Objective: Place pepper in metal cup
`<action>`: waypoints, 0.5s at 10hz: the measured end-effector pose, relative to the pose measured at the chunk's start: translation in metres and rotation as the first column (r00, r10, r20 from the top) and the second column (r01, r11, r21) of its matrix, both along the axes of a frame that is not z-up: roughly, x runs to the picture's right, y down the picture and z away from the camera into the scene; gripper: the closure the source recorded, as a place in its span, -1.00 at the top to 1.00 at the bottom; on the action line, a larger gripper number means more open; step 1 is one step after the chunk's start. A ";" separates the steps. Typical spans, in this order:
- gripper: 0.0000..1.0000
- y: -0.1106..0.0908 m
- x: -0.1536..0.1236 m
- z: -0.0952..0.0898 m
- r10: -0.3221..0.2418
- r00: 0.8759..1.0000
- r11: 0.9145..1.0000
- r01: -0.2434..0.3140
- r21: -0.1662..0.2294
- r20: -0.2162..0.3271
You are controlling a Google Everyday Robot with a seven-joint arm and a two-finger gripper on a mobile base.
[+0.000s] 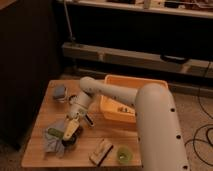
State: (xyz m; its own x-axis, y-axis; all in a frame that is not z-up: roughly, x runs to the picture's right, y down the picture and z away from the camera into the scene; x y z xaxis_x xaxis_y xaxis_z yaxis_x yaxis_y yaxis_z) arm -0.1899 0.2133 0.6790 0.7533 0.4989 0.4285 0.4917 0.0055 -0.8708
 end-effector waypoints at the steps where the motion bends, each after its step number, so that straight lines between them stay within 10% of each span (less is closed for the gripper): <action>1: 0.32 0.000 0.000 0.000 -0.001 1.000 1.000 0.001 0.000 0.000; 5: 0.60 0.001 0.000 0.002 -0.004 1.000 1.000 0.004 0.002 0.008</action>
State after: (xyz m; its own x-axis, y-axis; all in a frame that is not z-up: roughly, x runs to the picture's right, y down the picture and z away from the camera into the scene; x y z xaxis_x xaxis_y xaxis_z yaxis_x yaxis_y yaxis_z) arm -0.1897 0.2145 0.6806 0.7517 0.4952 0.4355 0.4985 0.0056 -0.8669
